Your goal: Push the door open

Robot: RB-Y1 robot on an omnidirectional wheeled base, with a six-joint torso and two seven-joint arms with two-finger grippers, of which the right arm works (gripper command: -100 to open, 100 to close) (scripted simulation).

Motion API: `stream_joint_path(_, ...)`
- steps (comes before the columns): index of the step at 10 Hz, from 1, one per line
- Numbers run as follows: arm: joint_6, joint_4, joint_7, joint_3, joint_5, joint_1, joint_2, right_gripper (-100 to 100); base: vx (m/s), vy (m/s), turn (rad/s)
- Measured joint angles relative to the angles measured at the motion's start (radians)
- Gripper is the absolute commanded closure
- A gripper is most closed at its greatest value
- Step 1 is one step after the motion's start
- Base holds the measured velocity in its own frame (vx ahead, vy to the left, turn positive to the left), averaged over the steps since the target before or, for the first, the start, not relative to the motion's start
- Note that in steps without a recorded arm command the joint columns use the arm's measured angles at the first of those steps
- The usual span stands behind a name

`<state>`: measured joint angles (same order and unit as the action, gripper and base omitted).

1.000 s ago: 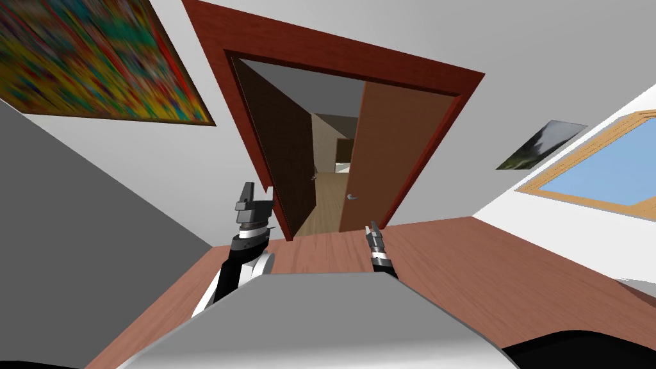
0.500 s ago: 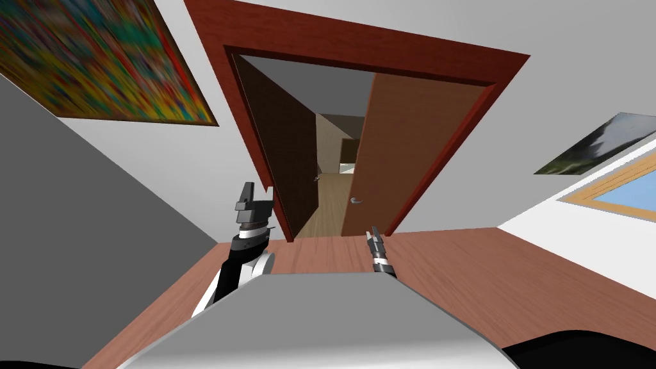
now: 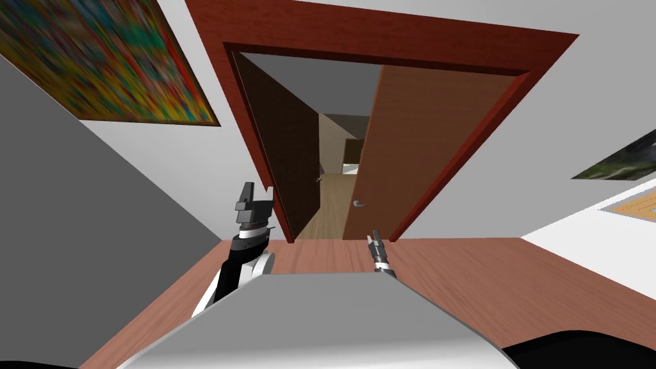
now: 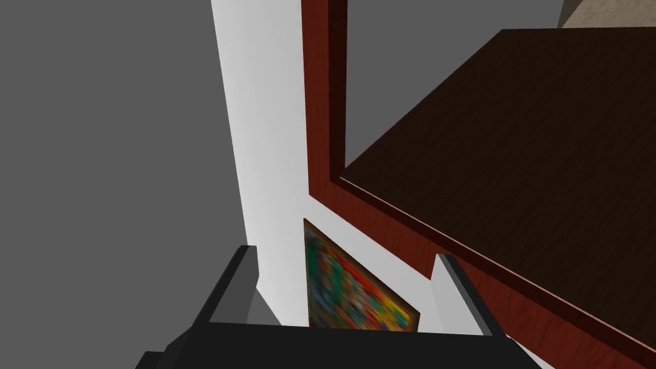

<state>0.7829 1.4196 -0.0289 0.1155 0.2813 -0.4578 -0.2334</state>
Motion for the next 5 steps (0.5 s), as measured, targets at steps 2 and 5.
stream_joint_path(2, 0.016, -0.046, 0.003, 0.007, 0.01, 0.007, -0.005, -100, 0.121, -0.059, 0.132)
stream_joint_path(5, 0.04, -0.103, 0.016, 0.015, 0.028, 0.004, -0.026, -100, 0.128, -0.086, 0.104)
